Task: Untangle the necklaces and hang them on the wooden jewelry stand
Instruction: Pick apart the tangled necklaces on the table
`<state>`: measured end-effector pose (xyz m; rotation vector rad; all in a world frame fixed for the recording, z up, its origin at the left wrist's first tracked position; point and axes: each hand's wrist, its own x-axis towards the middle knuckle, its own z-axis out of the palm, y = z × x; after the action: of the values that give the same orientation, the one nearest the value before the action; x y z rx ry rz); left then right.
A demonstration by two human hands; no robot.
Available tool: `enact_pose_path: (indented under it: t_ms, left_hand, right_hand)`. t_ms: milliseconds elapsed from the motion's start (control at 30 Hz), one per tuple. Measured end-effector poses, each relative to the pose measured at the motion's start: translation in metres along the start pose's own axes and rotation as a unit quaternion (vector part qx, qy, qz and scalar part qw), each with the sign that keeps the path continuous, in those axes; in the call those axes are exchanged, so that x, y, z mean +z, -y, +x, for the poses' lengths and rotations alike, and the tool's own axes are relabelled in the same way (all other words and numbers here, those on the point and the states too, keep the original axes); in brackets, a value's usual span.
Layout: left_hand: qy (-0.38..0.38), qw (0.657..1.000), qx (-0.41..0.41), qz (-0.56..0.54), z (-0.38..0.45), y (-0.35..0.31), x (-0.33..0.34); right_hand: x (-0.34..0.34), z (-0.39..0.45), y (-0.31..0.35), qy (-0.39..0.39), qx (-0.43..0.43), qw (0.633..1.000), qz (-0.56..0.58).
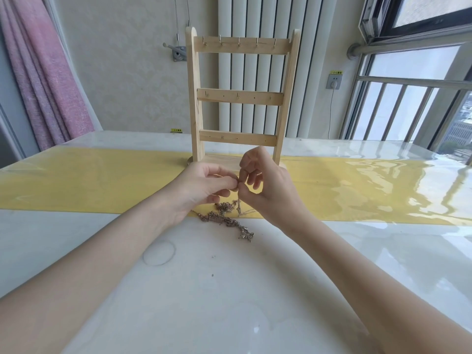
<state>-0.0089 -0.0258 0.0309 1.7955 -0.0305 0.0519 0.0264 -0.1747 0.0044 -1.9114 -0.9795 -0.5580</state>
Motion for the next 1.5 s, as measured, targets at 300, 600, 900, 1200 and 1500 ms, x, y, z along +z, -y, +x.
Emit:
enact_pose_path:
  t_ms: [300,600,900,1200,1500]
  left_hand:
    - [-0.039,0.979,0.119,0.159,0.007,0.008,0.0]
    - [-0.021,0.986,0.083,0.142,0.007,0.009,0.003]
    - [-0.006,0.994,0.042,0.099,0.005,0.009,0.004]
    - [-0.01,0.999,-0.011,-0.047,0.007,0.01,0.008]
    - [-0.021,0.988,-0.036,-0.146,0.006,0.007,0.014]
  right_hand:
    - [-0.003,-0.001,-0.005,0.039,-0.055,0.991,-0.112]
    - [-0.002,-0.001,-0.004,0.041,-0.093,0.988,-0.118]
    - [-0.005,0.001,-0.004,0.051,-0.063,0.994,-0.071]
    - [-0.003,0.004,0.001,0.019,-0.065,0.997,-0.045]
    - [-0.002,0.004,0.006,-0.007,-0.087,0.993,-0.082]
